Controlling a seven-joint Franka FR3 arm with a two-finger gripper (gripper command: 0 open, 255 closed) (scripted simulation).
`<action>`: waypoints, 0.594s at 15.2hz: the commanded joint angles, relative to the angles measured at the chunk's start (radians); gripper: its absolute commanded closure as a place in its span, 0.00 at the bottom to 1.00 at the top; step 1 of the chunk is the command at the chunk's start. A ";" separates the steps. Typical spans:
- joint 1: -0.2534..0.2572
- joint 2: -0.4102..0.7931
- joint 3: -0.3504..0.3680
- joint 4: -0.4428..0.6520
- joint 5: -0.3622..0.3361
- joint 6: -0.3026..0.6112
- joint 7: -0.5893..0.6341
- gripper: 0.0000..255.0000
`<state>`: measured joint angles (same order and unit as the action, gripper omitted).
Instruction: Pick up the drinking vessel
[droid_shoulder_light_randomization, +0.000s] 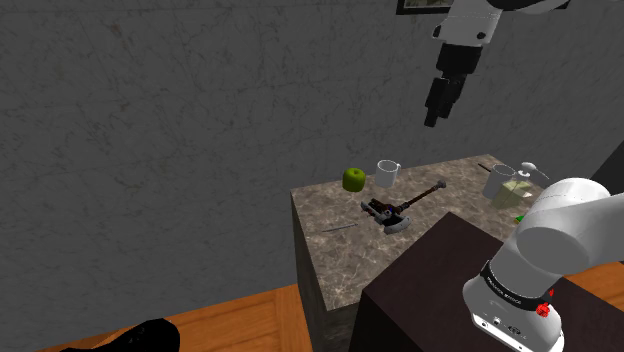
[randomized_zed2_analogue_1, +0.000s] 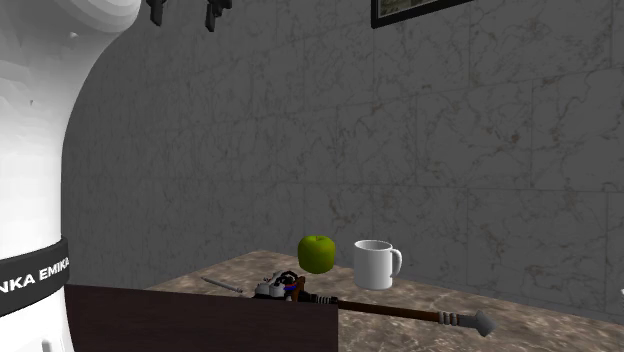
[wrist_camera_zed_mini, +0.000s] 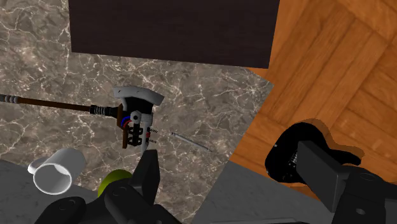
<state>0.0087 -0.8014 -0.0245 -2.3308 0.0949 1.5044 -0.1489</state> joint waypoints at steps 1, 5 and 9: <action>0.000 0.000 0.000 0.000 0.000 0.000 0.000 0.00; -0.014 0.049 -0.037 -0.074 -0.035 0.125 -0.058 0.00; -0.028 0.122 -0.075 -0.128 -0.067 0.254 -0.113 0.00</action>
<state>-0.0165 -0.7066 -0.0905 -2.4560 0.0356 1.7247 -0.2483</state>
